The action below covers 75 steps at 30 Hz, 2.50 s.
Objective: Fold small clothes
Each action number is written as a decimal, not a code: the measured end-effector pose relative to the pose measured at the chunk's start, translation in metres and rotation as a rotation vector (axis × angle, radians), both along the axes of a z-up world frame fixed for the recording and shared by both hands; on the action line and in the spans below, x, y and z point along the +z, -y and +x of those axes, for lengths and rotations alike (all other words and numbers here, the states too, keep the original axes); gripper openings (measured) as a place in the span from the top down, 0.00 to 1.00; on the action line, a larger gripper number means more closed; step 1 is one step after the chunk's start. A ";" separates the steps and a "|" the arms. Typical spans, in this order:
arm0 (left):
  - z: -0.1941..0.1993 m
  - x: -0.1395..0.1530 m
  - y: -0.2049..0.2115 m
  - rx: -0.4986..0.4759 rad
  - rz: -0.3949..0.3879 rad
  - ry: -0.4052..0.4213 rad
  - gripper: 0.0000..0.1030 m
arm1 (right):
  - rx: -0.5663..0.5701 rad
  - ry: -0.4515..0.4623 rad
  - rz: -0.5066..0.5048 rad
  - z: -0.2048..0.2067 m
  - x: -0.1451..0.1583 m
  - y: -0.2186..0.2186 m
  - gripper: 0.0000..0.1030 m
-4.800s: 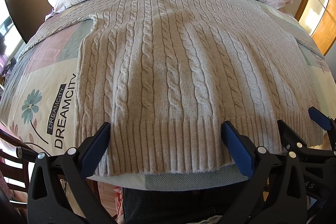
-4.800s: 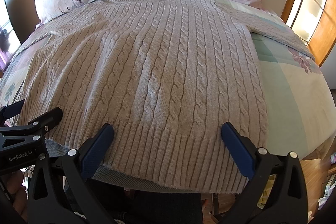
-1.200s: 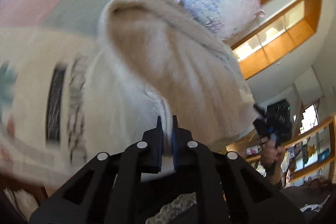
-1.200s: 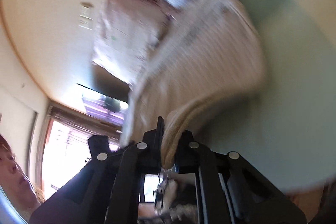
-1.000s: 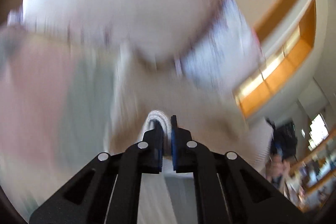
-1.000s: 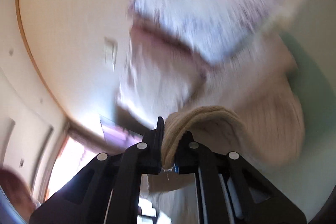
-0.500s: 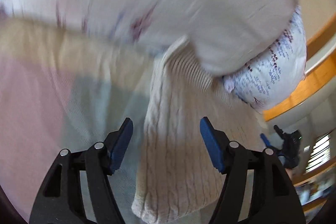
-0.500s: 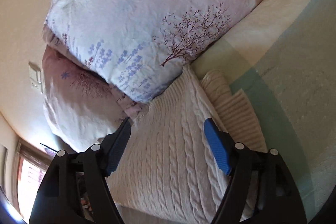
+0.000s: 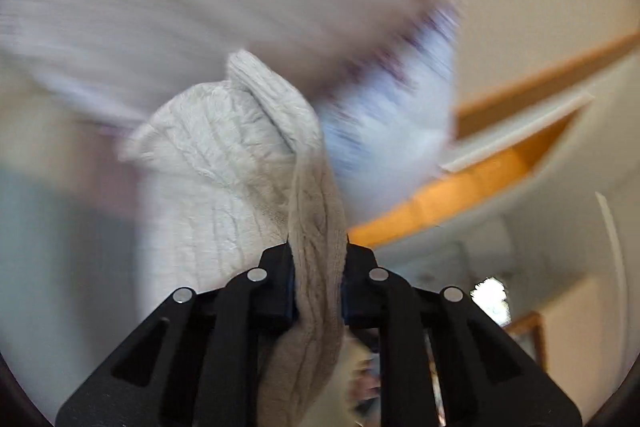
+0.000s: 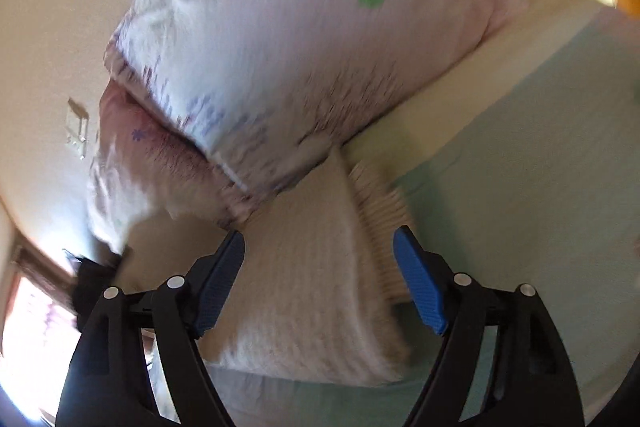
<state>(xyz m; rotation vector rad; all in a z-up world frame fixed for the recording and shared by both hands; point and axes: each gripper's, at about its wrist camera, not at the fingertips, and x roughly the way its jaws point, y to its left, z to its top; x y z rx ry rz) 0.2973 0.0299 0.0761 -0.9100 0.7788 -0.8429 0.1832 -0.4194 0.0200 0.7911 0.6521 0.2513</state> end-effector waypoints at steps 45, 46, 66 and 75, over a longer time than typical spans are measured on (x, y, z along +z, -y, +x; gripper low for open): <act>-0.058 -0.056 0.006 -0.064 0.604 0.101 0.55 | 0.392 -0.149 -0.200 0.041 -0.012 -0.105 0.61; -0.063 -0.057 -0.005 -0.032 0.663 0.090 0.51 | 0.365 -0.128 -0.223 0.036 -0.008 -0.108 0.60; -0.195 -0.062 0.011 0.198 1.107 0.070 0.02 | 0.176 -0.072 -0.508 -0.092 0.007 -0.157 0.01; -0.186 -0.089 0.036 0.160 1.210 0.004 0.02 | 0.135 -0.239 -0.739 -0.098 -0.034 -0.185 0.01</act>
